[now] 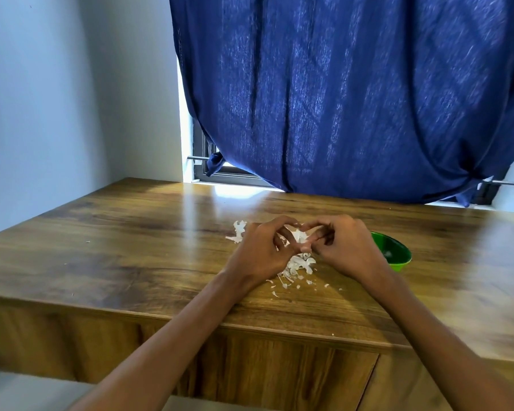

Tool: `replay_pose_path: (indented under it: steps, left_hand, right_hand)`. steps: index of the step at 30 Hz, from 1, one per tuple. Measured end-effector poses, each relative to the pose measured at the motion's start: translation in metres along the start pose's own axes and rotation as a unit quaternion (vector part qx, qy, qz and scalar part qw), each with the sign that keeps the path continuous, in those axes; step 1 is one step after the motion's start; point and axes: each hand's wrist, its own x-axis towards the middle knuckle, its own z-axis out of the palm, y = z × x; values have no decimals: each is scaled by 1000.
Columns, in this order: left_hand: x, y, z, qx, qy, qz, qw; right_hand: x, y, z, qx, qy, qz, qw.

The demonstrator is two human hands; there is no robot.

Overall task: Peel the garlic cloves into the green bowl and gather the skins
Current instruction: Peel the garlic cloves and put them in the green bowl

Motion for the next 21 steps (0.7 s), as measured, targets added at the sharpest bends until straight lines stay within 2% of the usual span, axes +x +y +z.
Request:
replay_pose_path:
  steps: [4,9,12,17,21]
  left_hand:
    - [1,0,-1,-11,8,-16,1000]
    - [1,-4,-2,31,57,34,997]
    - [1,-5,-2,31,60,64,996]
    - [2,-9,-2,27,56,59,996]
    - [5,-14,-1,49,64,65,995]
  right_hand:
    - [3,1,5,32,11,-5,999]
    - [6,4,13,46,18,-4,999]
    - [7,8,19,79,12,17,997]
    - [5,9,26,135,14,24,990]
    - [4,9,27,136,23,10,990]
